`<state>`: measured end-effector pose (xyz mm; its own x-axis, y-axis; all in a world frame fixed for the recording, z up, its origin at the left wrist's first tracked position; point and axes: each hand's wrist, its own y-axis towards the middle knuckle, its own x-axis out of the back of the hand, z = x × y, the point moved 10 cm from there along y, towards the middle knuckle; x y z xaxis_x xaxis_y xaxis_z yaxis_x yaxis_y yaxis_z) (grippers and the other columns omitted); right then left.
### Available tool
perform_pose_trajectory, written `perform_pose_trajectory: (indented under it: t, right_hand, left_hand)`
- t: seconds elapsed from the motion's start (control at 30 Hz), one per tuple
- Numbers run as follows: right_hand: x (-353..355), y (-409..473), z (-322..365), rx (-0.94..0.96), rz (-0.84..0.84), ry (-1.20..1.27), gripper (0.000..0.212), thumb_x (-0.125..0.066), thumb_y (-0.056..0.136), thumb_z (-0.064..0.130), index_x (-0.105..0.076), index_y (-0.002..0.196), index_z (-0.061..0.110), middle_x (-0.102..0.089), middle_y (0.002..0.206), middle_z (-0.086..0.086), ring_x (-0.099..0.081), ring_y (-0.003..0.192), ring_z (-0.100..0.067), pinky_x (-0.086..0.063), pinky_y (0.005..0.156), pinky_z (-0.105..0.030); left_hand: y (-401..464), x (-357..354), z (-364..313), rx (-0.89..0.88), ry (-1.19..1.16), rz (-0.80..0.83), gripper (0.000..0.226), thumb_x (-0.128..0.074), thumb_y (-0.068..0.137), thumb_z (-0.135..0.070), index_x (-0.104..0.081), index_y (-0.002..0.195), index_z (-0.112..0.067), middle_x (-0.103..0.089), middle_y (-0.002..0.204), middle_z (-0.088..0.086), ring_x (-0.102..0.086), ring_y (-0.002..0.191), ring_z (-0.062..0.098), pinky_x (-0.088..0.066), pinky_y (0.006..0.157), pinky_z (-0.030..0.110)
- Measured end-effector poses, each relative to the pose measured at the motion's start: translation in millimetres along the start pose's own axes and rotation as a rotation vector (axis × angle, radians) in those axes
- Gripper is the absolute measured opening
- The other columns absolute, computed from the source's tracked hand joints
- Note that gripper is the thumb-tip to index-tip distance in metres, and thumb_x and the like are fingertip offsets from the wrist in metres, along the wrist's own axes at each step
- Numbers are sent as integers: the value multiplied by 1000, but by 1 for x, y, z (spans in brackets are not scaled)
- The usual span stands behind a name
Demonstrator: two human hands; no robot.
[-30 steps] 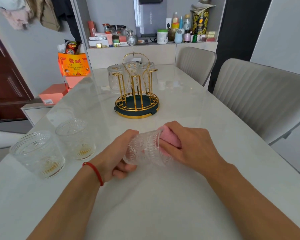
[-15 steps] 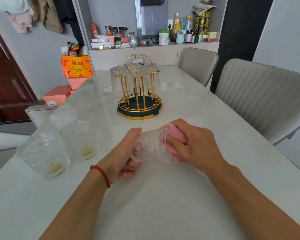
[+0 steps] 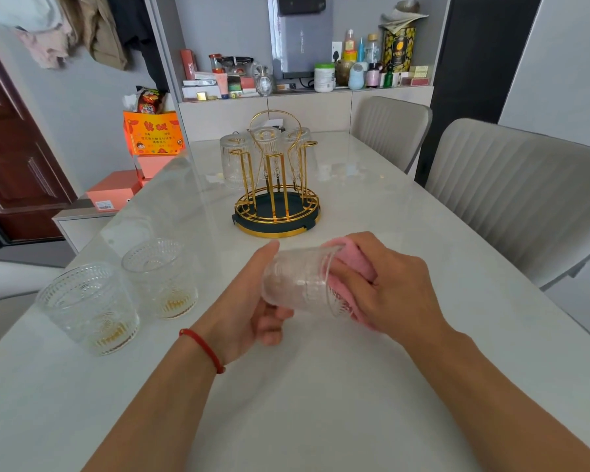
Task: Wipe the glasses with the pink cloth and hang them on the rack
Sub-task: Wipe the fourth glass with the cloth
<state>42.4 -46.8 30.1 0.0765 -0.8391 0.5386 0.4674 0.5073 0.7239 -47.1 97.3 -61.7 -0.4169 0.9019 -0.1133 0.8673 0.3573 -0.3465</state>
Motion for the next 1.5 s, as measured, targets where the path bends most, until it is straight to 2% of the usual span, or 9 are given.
perform_pose_trajectory:
  t: [0.3, 0.47, 0.6, 0.83, 0.97, 1.13, 1.2, 1.33, 1.5]
  right_hand:
    - [-14, -3, -25, -242, 97, 142, 43, -53, 88, 61, -66, 116, 31, -72, 81, 10, -69, 75, -12, -57, 70, -35]
    - [-9, 0, -42, -411, 33, 371, 13, -71, 93, 33, -70, 104, 39, -73, 94, 21, -67, 90, 2, -52, 77, -20]
    - [-1, 9, -18, -331, -4, 667, 22, -62, 98, 20, -70, 115, 30, -73, 106, 19, -68, 99, -2, -52, 79, -15]
    - [-41, -5, 45, 34, 381, 525, 41, -55, 99, 30, -56, 138, 43, -51, 150, 21, -43, 143, -4, -38, 108, -13]
    - [-25, -3, 27, 47, 312, 428, 22, -61, 99, 26, -72, 116, 36, -68, 125, 23, -65, 118, -6, -52, 94, -25]
    - [-32, 2, 35, 30, 291, 435, 38, -60, 101, 29, -59, 137, 40, -57, 140, 29, -53, 130, 5, -46, 99, -13]
    - [-31, -2, 37, 27, 321, 493, 32, -59, 99, 36, -65, 131, 38, -69, 122, 24, -67, 108, 0, -55, 85, -19]
    - [-1, 6, -4, -213, 57, 654, 20, -57, 103, 27, -76, 97, 23, -75, 85, 10, -69, 79, -8, -53, 67, -21]
    - [-49, -23, -65, -992, 19, 1202, 37, -53, 102, 42, -75, 113, 13, -77, 107, -13, -75, 97, -26, -59, 84, -44]
  left_hand:
    - [-3, 15, -34, -334, -245, -127, 37, -71, 84, -54, -80, 90, -19, -54, 73, 2, -37, 57, 14, -39, 58, 31]
    - [-30, 56, -62, -656, 102, -566, 64, -80, 59, -65, -73, 109, -27, -71, 105, -4, -66, 95, 15, -56, 79, 29]
    - [-52, 48, -83, -869, 610, -779, 72, -78, 55, -68, -66, 118, -34, -51, 125, -10, -48, 120, 8, -42, 95, 18]
    - [-68, 15, -89, -1153, 915, -870, 70, -68, 75, -77, -77, 113, -19, -55, 133, 11, -43, 129, 32, -26, 108, 30]
    - [-65, 23, -92, -1113, 917, -844, 69, -76, 65, -74, -78, 110, -21, -54, 132, 6, -39, 130, 25, -31, 105, 37]
    - [-56, 5, -87, -1138, 940, -703, 61, -81, 64, -67, -78, 108, -23, -53, 132, 2, -39, 132, 24, -30, 108, 38]
    - [-56, 14, -85, -1126, 889, -710, 60, -78, 63, -71, -78, 104, -27, -52, 133, 0, -38, 132, 25, -31, 107, 39]
    - [-49, 36, -84, -953, 775, -776, 61, -79, 57, -75, -69, 110, -45, -44, 130, -12, -33, 130, 12, -31, 104, 24]
    - [-28, 46, -107, -800, 436, -723, 49, -89, 58, -60, -69, 101, -46, -49, 119, -10, -51, 107, -5, -46, 87, 14]
